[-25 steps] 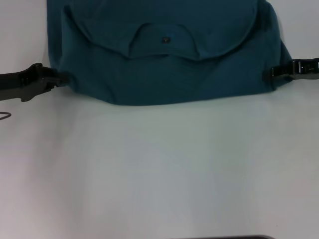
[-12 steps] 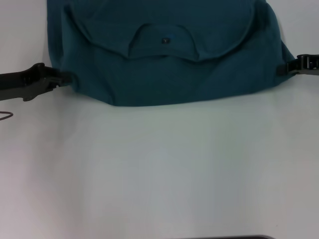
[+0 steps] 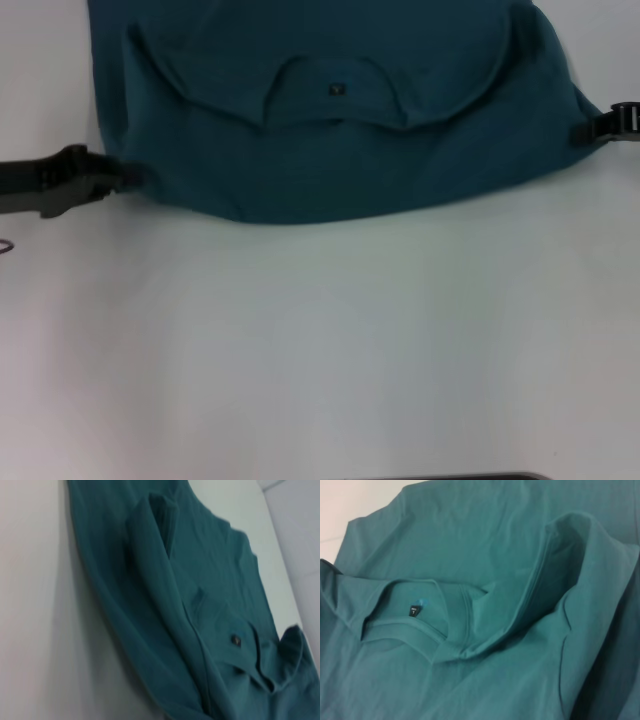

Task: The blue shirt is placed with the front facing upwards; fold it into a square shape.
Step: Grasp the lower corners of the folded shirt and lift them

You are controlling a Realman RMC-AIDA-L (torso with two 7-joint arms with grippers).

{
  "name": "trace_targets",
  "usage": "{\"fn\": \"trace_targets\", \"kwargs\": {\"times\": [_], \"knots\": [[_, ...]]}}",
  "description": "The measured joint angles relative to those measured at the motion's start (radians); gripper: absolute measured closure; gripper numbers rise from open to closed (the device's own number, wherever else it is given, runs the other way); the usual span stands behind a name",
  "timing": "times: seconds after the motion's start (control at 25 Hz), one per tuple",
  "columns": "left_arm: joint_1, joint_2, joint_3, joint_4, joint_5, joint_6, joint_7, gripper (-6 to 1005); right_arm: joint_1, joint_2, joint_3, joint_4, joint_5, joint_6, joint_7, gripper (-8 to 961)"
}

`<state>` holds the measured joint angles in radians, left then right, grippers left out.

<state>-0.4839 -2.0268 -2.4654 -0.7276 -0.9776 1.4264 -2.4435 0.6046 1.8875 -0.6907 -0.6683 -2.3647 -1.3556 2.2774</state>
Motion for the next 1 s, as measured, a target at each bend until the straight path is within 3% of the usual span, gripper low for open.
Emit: {"fn": "trace_targets", "kwargs": {"times": [0.28,0.48,0.6,0.92,1.0], "knots": [[0.001,0.03,-0.002,-0.007,0.076,0.1,0.002,888,-0.002,-0.005,0.006,-0.088,-0.082,-0.11,0.037,913],[0.007,0.034,-0.005,-0.05,0.162,0.189,-0.005,888,-0.001,-0.007,-0.003,-0.126,-0.148,-0.208,0.056,911],[0.02,0.027,-0.005,-0.085,0.208,0.251,-0.008,889,0.005,0.011,-0.009,-0.165,-0.221,-0.283,0.059,910],[0.073,-0.003,0.0,-0.181,0.259,0.349,-0.008,889,-0.039,0.087,-0.009,-0.353,-0.34,-0.47,0.08,908],[0.094,-0.009,-0.001,-0.212,0.276,0.387,-0.01,889,-0.045,0.09,-0.009,-0.367,-0.347,-0.489,0.079,907]]}}
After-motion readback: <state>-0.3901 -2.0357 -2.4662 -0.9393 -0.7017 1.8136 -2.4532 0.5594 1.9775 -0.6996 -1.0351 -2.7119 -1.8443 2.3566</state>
